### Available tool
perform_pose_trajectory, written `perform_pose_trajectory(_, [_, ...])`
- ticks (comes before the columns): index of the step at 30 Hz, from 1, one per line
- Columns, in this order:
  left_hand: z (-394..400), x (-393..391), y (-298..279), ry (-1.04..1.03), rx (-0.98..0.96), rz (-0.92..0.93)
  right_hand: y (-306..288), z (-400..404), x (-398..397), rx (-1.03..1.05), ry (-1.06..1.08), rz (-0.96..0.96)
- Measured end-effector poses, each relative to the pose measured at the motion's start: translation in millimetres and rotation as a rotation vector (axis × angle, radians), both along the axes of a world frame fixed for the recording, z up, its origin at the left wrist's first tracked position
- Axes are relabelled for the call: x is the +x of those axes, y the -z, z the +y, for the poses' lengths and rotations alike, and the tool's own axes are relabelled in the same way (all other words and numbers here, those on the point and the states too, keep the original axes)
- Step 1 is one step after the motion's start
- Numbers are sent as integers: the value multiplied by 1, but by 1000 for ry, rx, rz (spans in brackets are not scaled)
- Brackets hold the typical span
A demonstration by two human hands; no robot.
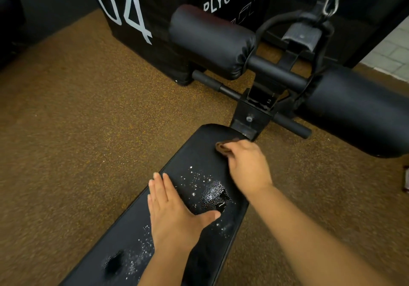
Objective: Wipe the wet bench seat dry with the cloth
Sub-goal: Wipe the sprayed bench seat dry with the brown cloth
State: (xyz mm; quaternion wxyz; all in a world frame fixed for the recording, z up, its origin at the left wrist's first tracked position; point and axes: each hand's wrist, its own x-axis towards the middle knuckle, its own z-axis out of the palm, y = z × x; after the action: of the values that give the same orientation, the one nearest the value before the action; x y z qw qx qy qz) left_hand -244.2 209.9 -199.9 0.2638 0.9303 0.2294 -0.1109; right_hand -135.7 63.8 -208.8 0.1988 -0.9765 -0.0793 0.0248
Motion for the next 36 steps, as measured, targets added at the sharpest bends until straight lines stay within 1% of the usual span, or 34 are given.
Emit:
perform_pose_trajectory(2, [0,-4,2,6,5,21,-2,9,-29,65,-154,19])
perform_pose_trajectory(4, [-1,-4,3,12,2,21,-7,-1,-53,107,-315,43])
perform_pose_trajectory(6, [0,-4,3,20,-1,22,-12,-21,-58,93,-380,61])
perform_pose_trajectory(7, [0,-5,3,23,-5,23,-12,-32,-54,69,-340,48])
perform_pose_trajectory(8, [0,-5,3,22,-11,21,-11,-42,-45,48,-254,23])
perform_pose_trajectory(10, [-1,-7,4,21,-24,13,-6,-53,-21,13,-26,-44])
perform_pose_trajectory(11, [-1,-7,5,20,-28,9,-4,-49,-11,9,48,-55])
perform_pose_trajectory(12, [-1,-6,6,19,-27,1,-2,-38,-6,8,72,-52])
perform_pose_trajectory(14, [-1,-6,9,19,-18,-5,2,-10,-20,14,0,-30])
perform_pose_trajectory(16, [-1,-6,11,16,-11,-7,3,1,-52,51,-163,1])
perform_pose_trajectory(18, [-1,-7,12,19,0,-7,-2,-15,-82,96,-317,63])
perform_pose_trajectory(20, [-1,-7,11,25,0,4,-10,-43,-92,70,-400,61])
perform_pose_trajectory(21, [-1,-7,12,21,3,6,-13,-54,-88,45,-374,71])
perform_pose_trajectory(23, [-2,-7,13,17,12,3,-9,-60,-66,-4,-214,52])
perform_pose_trajectory(25, [-2,-6,13,28,21,13,-4,-38,-51,-3,-12,-7])
perform_pose_trajectory(26, [-1,-6,14,27,27,16,-3,-21,-52,21,35,-17])
perform_pose_trajectory(27, [-1,-6,13,25,31,21,-3,-6,-61,44,16,-7])
perform_pose_trajectory(29, [-1,-5,11,36,36,20,-5,5,-91,71,-167,42])
perform_pose_trajectory(31, [1,-7,10,67,33,27,-9,-13,-114,96,-317,66])
perform_pose_trajectory(32, [1,-10,8,83,31,39,-13,-26,-114,80,-345,52])
perform_pose_trajectory(33, [2,-14,6,96,32,50,-16,-37,-107,51,-322,63])
perform_pose_trajectory(35, [5,-25,4,112,49,65,-13,-47,-82,-4,-155,76])
perform_pose_trajectory(36, [7,-31,4,125,62,73,-8,-44,-71,-8,-60,52])
